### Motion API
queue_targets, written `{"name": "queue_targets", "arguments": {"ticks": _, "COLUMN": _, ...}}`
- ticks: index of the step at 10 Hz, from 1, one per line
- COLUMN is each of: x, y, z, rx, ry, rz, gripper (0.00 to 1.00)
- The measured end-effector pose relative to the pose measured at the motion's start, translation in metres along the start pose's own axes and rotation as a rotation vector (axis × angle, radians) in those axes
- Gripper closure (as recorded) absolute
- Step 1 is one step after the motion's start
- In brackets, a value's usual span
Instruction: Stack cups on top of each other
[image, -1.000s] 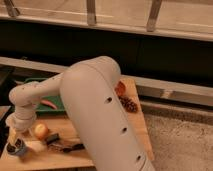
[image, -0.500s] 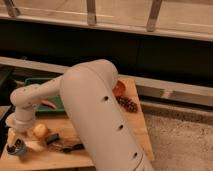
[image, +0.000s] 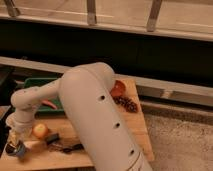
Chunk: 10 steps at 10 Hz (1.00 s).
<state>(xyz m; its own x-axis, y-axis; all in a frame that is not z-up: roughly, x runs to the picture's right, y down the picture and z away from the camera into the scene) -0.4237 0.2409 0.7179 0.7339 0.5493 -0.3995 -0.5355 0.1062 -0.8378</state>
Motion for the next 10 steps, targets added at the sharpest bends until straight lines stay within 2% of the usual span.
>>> {"name": "queue_targets", "arguments": {"ticks": 1, "x": 0.0, "y": 0.0, "z": 0.001, "rx": -0.002, "ry": 0.001, "rz": -0.001, "gripper": 0.88}}
{"name": "queue_targets", "arguments": {"ticks": 3, "x": 0.001, "y": 0.002, "z": 0.002, "rx": -0.001, "ry": 0.002, "rz": -0.005, "gripper": 1.0}}
{"name": "queue_targets", "arguments": {"ticks": 6, "x": 0.005, "y": 0.002, "z": -0.008, "rx": 0.011, "ry": -0.008, "rz": -0.005, "gripper": 1.0}}
{"name": "queue_targets", "arguments": {"ticks": 8, "x": 0.013, "y": 0.003, "z": -0.041, "rx": 0.055, "ry": -0.022, "rz": 0.004, "gripper": 1.0}}
{"name": "queue_targets", "arguments": {"ticks": 10, "x": 0.017, "y": 0.002, "z": -0.09, "rx": 0.116, "ry": -0.041, "rz": 0.009, "gripper": 1.0}}
